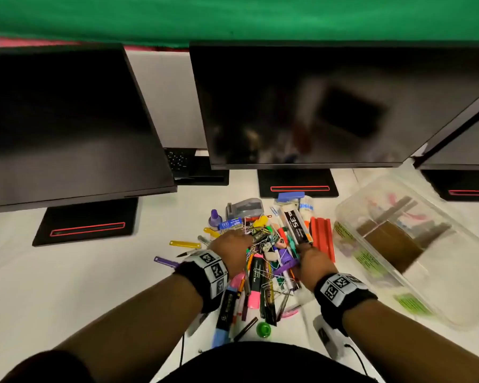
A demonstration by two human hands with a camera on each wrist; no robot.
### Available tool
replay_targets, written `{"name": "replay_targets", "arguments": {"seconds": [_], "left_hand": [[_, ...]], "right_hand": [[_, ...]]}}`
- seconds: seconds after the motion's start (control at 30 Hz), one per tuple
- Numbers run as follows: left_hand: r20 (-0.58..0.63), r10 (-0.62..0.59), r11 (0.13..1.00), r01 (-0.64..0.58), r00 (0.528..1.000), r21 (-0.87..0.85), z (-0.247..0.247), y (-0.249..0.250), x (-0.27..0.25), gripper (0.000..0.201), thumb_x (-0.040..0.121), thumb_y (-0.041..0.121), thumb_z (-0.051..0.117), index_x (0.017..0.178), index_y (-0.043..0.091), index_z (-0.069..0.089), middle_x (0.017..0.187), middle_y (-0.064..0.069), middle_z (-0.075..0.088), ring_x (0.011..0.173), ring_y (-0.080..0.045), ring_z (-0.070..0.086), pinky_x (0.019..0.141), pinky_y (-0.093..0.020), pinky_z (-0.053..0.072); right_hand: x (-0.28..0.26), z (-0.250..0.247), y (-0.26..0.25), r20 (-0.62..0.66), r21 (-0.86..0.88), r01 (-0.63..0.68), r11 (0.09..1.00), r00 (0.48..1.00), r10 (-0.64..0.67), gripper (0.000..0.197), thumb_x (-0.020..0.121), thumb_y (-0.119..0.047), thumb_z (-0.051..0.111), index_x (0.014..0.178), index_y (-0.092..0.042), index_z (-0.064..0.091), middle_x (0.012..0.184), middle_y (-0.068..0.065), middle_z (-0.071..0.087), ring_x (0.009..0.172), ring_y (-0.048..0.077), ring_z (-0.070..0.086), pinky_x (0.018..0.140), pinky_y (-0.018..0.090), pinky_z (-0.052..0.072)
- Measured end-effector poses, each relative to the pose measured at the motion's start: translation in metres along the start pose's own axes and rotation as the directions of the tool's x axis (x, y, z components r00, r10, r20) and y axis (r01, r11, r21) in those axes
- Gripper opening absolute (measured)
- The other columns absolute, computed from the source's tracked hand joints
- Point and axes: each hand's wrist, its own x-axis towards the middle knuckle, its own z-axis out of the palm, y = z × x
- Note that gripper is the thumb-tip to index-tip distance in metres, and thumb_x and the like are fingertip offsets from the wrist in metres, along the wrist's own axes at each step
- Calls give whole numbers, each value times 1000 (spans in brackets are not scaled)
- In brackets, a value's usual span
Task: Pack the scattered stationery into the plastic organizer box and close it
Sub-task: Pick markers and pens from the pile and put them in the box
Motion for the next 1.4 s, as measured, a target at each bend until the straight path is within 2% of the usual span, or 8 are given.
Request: {"name": "replay_targets", "arguments": {"seconds": [0.3,0.43,0.57,0.7,0.87,1.07,1.27,1.4], "left_hand": [[-82,-73,972,90,994,219,16,14,27,38,91,12,47,128,8,39,97,-9,65,88,-27,63,73,-33,50],[-64,-105,979,114,992,168,15,13,34,42,88,15,53,127,11,39,95,-8,64,86,-26,64,70,-33,50],[-33,-145,989,145,989,-29,16,6,33,43,82,9,58,123,10,42,103,-10,62,93,-28,64,75,-37,52],[-32,-135,979,128,990,-157,17,2,32,49,83,3,57,127,11,39,111,-13,62,99,-29,63,82,-37,52],[-105,-124,987,112,987,-114,15,-6,20,69,83,0,53,143,17,25,117,-14,60,105,-30,60,86,-41,53],[-122,-173,974,152,977,-166,16,-25,-16,70,92,19,50,147,28,8,102,-14,65,91,-30,65,77,-39,55],[97,-88,986,101,991,-130,18,-22,-51,39,91,44,48,122,20,48,115,-8,65,106,-28,60,83,-31,47],[290,-42,998,50,956,-22,27,-17,-57,32,88,42,52,113,23,56,114,-7,65,108,-27,60,88,-31,47]], "right_hand": [[4,-4,-1,39,77,-104,992,994,101,45,90,-8,49,133,-5,39,118,15,63,104,30,63,89,34,53],[-2,-13,10,26,136,-145,980,989,143,42,91,-6,45,133,-3,43,124,20,60,110,33,60,87,32,49],[-8,-14,17,5,195,-177,965,984,180,28,85,-8,53,112,-3,57,109,20,66,98,33,63,70,24,41],[-6,-5,16,7,219,-189,957,981,193,26,87,-10,54,112,-3,59,107,18,67,96,32,64,70,23,41],[10,-3,18,-25,236,-228,945,970,240,26,90,-16,54,113,-5,60,108,18,68,95,32,64,70,25,42],[17,4,3,28,35,-159,987,987,158,37,86,-33,64,111,-6,60,104,12,68,84,25,62,67,26,45],[26,7,0,34,-40,-160,986,986,161,35,88,-28,62,112,-3,58,108,14,67,92,26,65,65,24,44],[25,7,0,28,-35,-112,993,993,113,37,90,-31,57,115,-3,55,111,15,65,96,28,65,73,29,50]]}}
